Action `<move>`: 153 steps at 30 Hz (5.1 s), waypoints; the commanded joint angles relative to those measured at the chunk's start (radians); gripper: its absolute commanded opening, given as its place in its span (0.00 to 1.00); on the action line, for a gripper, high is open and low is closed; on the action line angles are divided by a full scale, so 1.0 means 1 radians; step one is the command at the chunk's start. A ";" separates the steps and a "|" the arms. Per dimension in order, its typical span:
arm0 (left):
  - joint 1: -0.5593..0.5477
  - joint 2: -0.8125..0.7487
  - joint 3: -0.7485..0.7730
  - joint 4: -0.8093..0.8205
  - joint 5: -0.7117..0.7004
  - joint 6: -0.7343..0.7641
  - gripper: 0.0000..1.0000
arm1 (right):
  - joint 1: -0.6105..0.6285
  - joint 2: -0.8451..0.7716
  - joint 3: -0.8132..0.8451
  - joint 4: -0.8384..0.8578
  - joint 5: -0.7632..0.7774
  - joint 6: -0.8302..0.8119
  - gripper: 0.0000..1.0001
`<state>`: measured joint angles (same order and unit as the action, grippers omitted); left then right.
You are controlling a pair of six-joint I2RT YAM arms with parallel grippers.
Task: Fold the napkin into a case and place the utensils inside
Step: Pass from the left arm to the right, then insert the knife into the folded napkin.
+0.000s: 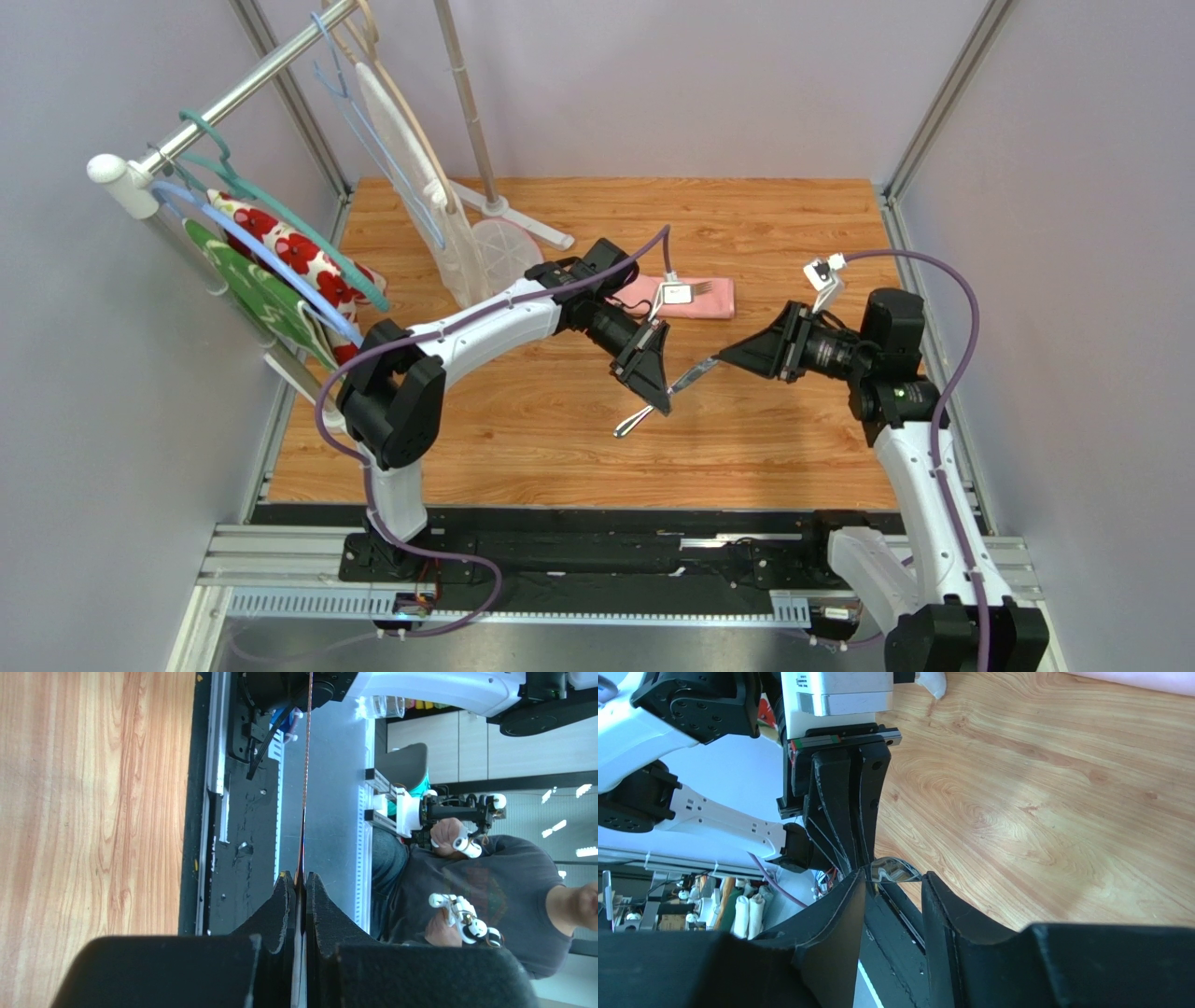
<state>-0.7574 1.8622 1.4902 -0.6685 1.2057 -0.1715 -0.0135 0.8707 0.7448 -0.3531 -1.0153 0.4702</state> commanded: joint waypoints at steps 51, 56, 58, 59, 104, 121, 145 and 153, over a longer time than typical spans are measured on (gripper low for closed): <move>0.158 -0.173 0.002 0.250 -0.375 -0.254 0.58 | 0.115 -0.395 -0.525 0.746 0.613 0.593 0.00; 0.194 -0.164 0.091 0.202 -0.655 -0.267 0.35 | 0.075 -0.388 -0.529 0.714 0.832 0.575 0.00; 0.198 -0.153 0.085 0.246 -0.733 -0.292 0.27 | 0.075 -0.346 -0.538 0.759 0.955 0.576 0.00; 0.202 -0.132 0.076 0.269 -0.742 -0.310 0.15 | 0.073 -0.317 -0.548 0.790 0.987 0.570 0.00; 0.308 0.439 0.372 0.251 -0.914 -0.462 0.00 | -0.048 0.850 -0.298 1.738 0.905 0.597 0.00; 0.311 0.450 0.329 0.254 -0.910 -0.503 0.00 | 0.009 0.996 -0.285 1.835 0.922 0.665 0.00; 0.311 0.442 0.303 0.282 -0.880 -0.505 0.00 | 0.214 1.171 -0.208 1.853 1.124 0.797 0.00; 0.311 0.440 0.298 0.287 -0.876 -0.510 0.00 | 0.259 1.226 -0.174 1.852 1.141 0.824 0.01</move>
<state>-0.4492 2.3207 1.7996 -0.3820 0.3141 -0.6708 0.2150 2.0583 0.5461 1.3224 0.0948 1.3025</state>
